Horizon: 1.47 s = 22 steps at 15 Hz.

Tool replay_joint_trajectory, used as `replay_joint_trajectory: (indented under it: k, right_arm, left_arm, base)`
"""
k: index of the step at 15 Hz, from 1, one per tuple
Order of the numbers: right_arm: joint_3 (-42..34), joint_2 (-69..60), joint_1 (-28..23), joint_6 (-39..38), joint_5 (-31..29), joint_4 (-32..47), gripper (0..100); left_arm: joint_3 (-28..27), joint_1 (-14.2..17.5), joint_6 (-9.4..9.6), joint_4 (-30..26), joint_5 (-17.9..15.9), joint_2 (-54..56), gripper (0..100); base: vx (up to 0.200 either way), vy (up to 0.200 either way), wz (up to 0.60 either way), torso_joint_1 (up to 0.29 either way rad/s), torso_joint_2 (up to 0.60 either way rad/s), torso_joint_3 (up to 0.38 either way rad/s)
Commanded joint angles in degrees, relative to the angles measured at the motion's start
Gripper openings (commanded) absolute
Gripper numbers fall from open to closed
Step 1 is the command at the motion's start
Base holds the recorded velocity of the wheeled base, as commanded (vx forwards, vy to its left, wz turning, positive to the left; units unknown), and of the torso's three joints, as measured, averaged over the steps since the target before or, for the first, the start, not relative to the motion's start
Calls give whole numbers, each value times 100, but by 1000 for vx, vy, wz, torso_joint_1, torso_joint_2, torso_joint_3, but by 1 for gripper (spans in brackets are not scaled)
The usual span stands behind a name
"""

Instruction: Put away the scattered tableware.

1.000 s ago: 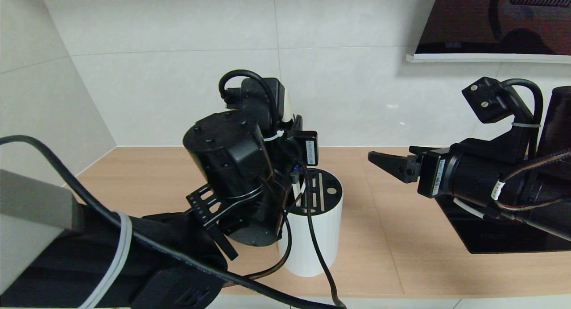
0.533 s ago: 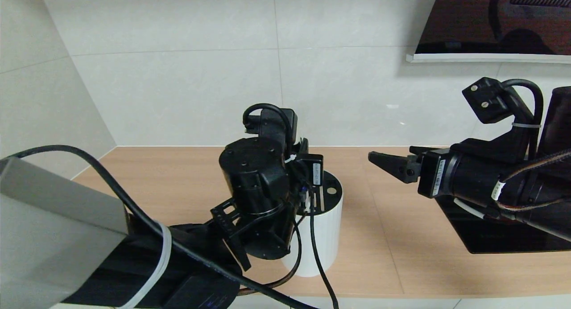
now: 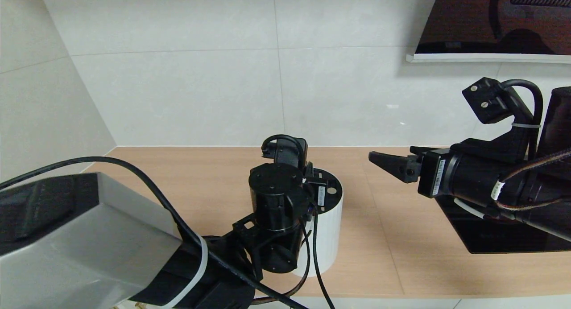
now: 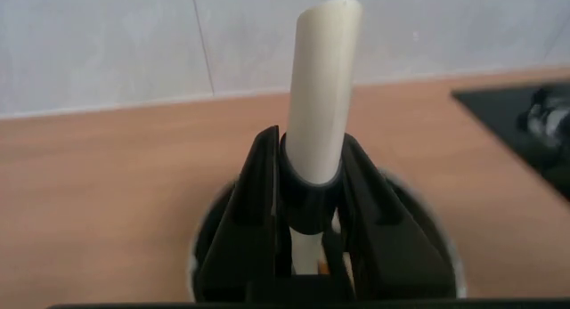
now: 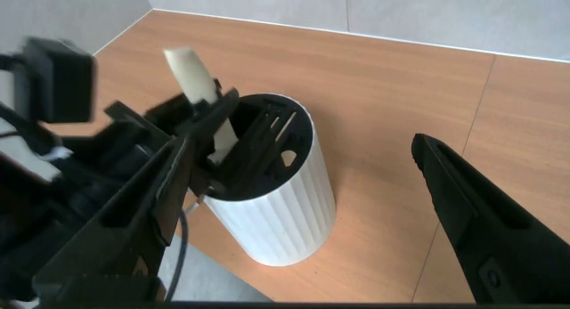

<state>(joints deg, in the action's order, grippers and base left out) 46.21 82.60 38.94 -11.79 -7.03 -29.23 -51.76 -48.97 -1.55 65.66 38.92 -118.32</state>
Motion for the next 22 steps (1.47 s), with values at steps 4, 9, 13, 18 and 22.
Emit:
replay_joint_trajectory:
  k: [4, 9, 13, 18, 22]
  right_arm:
    - [2, 1, 0, 1, 0, -3, 100]
    - [2, 1, 9, 1, 0, -3, 100]
    - [-7, 1, 9, 1, 0, -3, 100]
    - [-7, 1, 9, 1, 0, -3, 100]
    - [10, -139, -220, 10, -9, -3, 100]
  left_arm:
    - [8, 10, -56, 0, 1, -68, 0]
    - [8, 10, -65, 0, 1, -51, 100]
    - [17, 10, -65, 0, 1, -7, 100]
    - [210, 19, -65, 79, -16, 345, 100]
    - [746, 168, 14, -422, -931, 2314, 100]
  base:
    - [0, 0, 0, 0, 0, 0]
    - [0, 0, 0, 0, 0, 0]
    - [0, 0, 0, 0, 0, 0]
    - [0, 0, 0, 0, 0, 0]
    - [0, 0, 0, 0, 0, 0]
